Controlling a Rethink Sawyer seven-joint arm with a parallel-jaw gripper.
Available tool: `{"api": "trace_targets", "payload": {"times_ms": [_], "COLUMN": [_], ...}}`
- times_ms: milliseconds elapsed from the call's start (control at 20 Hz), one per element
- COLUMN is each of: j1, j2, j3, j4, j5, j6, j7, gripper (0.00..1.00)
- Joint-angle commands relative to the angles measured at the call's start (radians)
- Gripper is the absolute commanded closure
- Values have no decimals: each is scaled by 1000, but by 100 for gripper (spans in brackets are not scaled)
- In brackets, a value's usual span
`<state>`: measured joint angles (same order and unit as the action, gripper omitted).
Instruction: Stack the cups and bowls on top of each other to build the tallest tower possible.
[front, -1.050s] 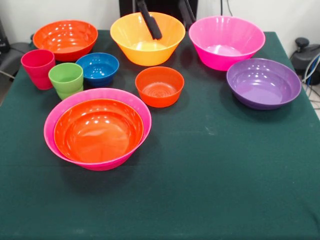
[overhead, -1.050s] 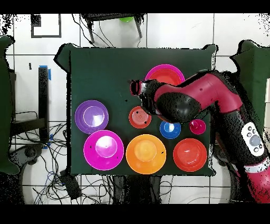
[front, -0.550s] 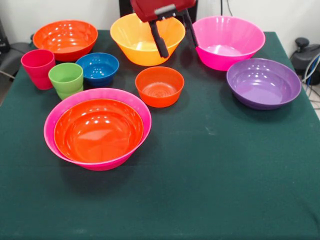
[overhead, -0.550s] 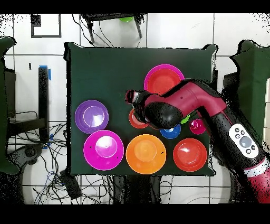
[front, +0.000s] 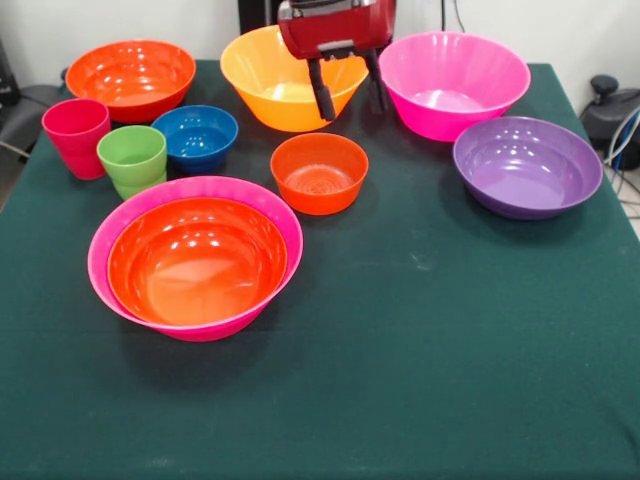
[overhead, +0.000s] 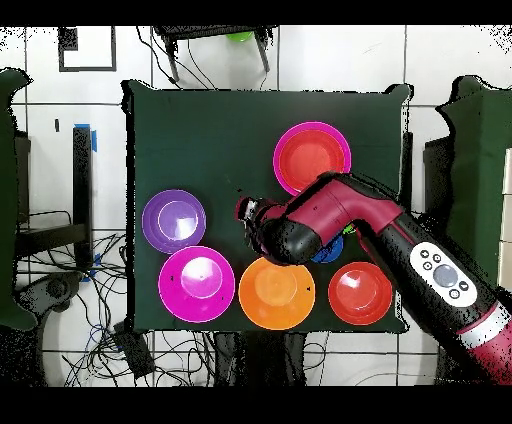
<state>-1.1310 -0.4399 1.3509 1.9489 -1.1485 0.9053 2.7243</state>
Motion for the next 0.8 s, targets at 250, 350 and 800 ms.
{"api": "trace_targets", "payload": {"times_ms": [250, 350, 800], "j1": [99, 111, 180], "j2": [-85, -86, -115], "j3": [-341, -382, -530], "j4": [142, 149, 169], "j5": [59, 58, 89], "j6": [-169, -211, -366], "j7": [475, 494, 503], "gripper": [0, 0, 0]}}
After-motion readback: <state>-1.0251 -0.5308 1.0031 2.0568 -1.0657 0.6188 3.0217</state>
